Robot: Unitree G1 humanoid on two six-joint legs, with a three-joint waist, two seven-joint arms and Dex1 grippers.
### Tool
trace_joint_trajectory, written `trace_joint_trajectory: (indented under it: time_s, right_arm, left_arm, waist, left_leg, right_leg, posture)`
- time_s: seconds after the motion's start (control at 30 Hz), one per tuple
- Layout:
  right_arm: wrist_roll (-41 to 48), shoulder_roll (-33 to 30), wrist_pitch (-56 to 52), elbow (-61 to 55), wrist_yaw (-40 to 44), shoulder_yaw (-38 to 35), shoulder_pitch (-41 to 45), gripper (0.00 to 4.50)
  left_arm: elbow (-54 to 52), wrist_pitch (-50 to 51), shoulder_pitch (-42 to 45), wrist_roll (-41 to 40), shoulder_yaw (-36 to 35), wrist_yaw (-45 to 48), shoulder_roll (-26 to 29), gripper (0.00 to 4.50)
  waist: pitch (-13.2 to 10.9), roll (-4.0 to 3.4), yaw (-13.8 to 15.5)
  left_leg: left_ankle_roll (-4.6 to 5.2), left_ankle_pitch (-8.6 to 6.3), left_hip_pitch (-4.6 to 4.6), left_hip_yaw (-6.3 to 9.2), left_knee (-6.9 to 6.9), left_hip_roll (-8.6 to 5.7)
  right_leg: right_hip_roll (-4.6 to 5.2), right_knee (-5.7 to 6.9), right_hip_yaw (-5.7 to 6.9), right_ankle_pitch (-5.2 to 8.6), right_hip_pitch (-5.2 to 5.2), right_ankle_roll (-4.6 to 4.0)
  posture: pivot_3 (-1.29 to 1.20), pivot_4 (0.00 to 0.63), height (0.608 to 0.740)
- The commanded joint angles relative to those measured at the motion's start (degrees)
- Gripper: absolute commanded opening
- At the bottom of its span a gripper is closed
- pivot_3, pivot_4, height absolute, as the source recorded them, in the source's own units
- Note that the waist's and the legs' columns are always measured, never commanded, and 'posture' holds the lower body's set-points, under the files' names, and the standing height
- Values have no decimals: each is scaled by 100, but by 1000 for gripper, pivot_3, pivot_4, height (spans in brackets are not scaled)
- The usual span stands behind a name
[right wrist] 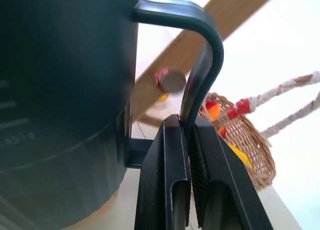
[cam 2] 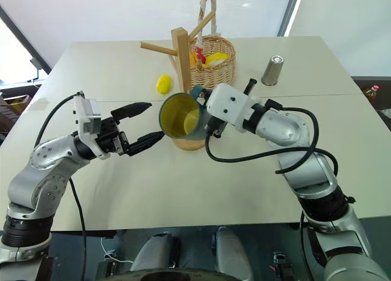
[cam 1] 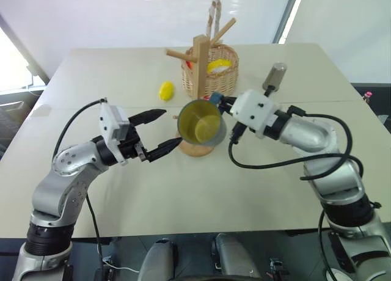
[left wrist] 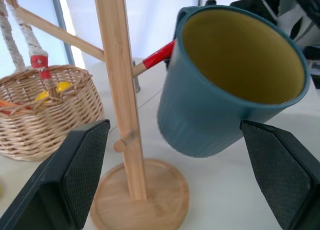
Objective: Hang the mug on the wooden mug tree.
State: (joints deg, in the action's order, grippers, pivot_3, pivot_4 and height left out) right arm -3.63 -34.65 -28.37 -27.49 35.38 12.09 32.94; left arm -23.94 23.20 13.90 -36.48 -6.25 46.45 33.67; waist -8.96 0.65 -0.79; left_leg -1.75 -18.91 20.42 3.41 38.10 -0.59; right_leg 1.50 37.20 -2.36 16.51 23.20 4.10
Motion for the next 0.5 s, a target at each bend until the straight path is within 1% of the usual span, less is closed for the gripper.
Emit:
trace_joint_trajectory:
  time_s: [0.03, 0.2, 0.3, 0.4, 0.47, 0.5]
  right_arm:
    - [-234, 115, -87, 50, -148, 77, 267, 44]
    - [-405, 189, -208, 222, -155, 195, 434, 44]
    - [-380, 259, -279, 226, -124, 182, 508, 953]
    - [-431, 261, -304, 181, -171, 105, 575, 2505]
    - [-467, 99, -322, 121, -94, 28, 547, 3459]
    - [-445, 3, -351, 81, -49, -80, 506, 3459]
  left_arm:
    - [-208, -37, 51, -88, -141, -30, 28, 4500]
    - [-224, -60, 34, -77, -122, -73, 14, 4500]
    - [-225, -63, 37, -74, -119, -87, 7, 4500]
    - [-231, -65, 23, -69, -121, -93, 7, 4500]
    - [-217, -69, 18, -60, -131, -99, 8, 4500]
    - [-203, -71, 12, -63, -153, -119, -2, 4500]
  waist:
    - [0, 0, 1]
    - [0, 0, 3]
    - [0, 0, -2]
    - [0, 0, -5]
    - [0, 0, -2]
    - [0, 0, -2]
  left_leg:
    - [0, 0, 1, 0, 0, 0]
    - [0, 0, 3, 0, 0, -2]
    - [0, 0, 2, 0, 0, -2]
    - [0, 0, 2, 0, 0, -1]
    - [0, 0, 2, 0, 0, -1]
    - [0, 0, 2, 0, 0, -1]
  right_leg:
    - [1, 0, 0, 0, 1, 0]
    - [3, -1, 0, 0, 1, 0]
    - [2, -1, 0, 0, 2, 0]
    - [2, 0, 0, 0, 2, 0]
    - [2, 0, 0, 0, 2, 0]
    - [2, 0, 0, 0, 2, 0]
  posture:
    - [0, 150, 740]
    - [0, 150, 740]
    - [0, 150, 740]
    - [0, 150, 740]
    - [0, 150, 740]
    - [0, 150, 740]
